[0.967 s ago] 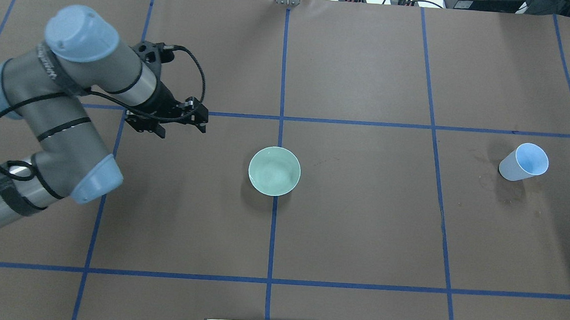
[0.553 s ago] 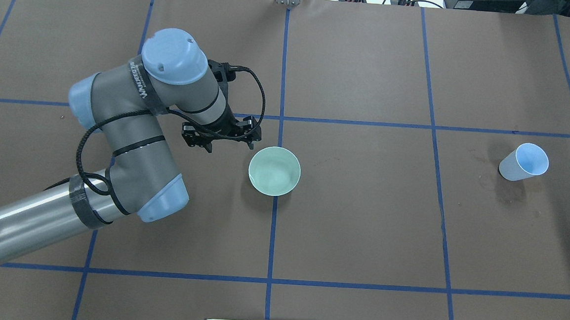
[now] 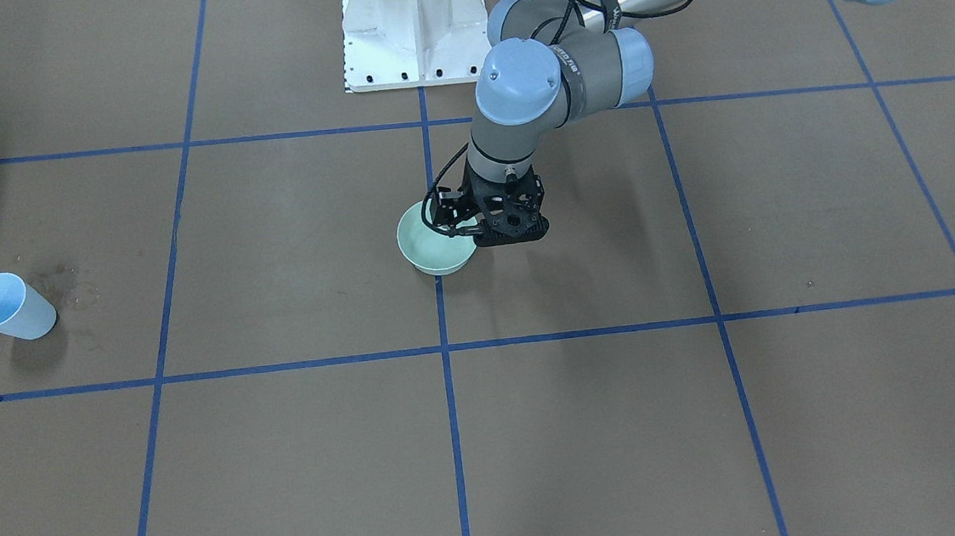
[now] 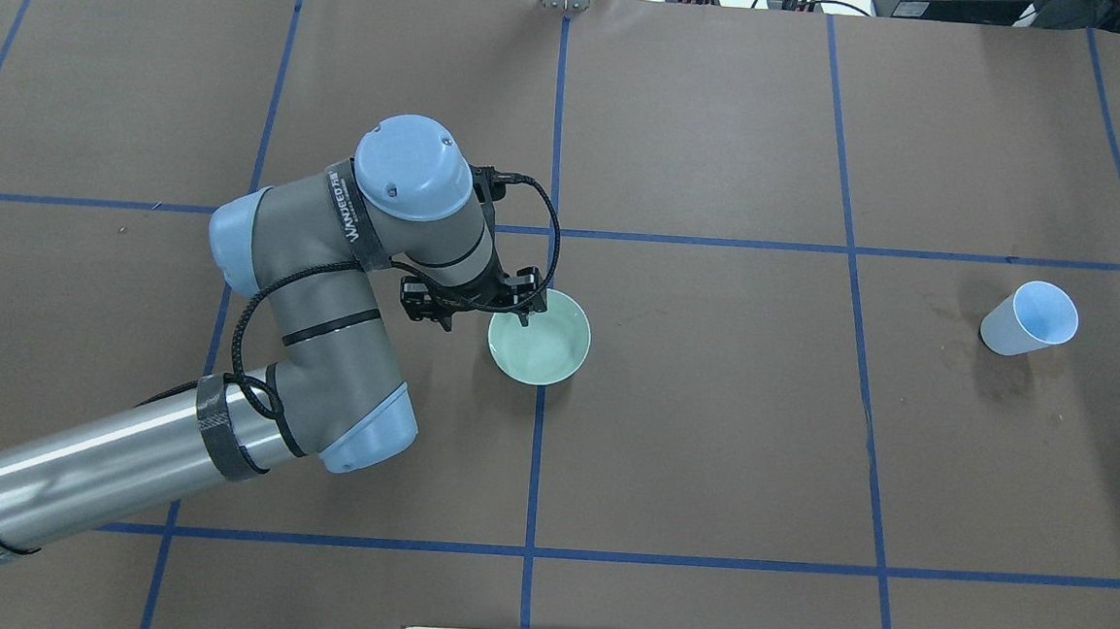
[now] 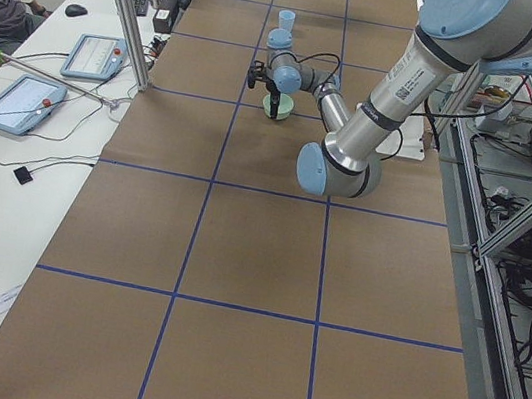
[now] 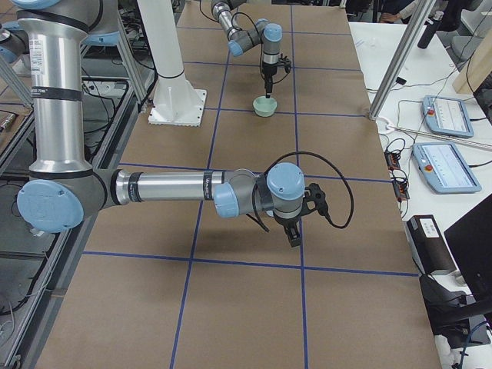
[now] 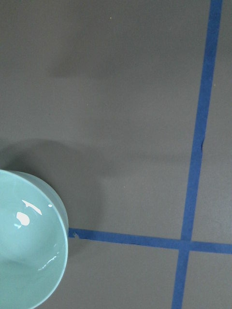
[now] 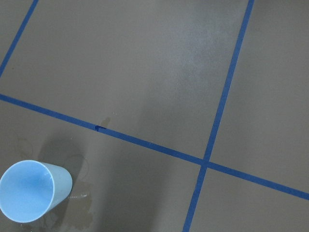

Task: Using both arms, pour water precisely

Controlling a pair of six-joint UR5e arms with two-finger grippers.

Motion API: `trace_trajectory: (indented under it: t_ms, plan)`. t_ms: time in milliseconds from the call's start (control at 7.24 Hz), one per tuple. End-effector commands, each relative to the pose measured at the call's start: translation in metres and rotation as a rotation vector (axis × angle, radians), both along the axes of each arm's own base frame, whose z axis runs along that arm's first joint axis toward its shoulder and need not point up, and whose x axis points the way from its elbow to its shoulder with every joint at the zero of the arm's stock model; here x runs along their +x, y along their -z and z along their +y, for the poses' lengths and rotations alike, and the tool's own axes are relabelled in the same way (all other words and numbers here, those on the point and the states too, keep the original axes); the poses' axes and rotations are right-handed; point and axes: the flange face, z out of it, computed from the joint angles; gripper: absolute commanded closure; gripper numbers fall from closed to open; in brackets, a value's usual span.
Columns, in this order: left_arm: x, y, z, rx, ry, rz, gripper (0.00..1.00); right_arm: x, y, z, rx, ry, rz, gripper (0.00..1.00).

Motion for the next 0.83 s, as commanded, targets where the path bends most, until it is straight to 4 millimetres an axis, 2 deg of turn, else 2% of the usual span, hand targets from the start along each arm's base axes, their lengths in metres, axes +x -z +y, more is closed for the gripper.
trace_trajectory:
  t_ms: [0,138,691]
  plan:
    - [0.0086,-0.004,0.0049,-0.001,-0.007,-0.005,0.34,-0.005,-0.0045,0.0053,-0.018,0.016,-0.021,0.01]
    - [0.0096,-0.0047,0.0056,-0.003,-0.007,-0.006,0.59,-0.0042,-0.0053,0.0061,-0.019,0.015,-0.021,0.01]
    - [0.0077,0.0029,0.0081,0.005,-0.009,0.007,1.0,-0.0013,-0.0061,0.0057,-0.021,0.009,-0.021,0.01]
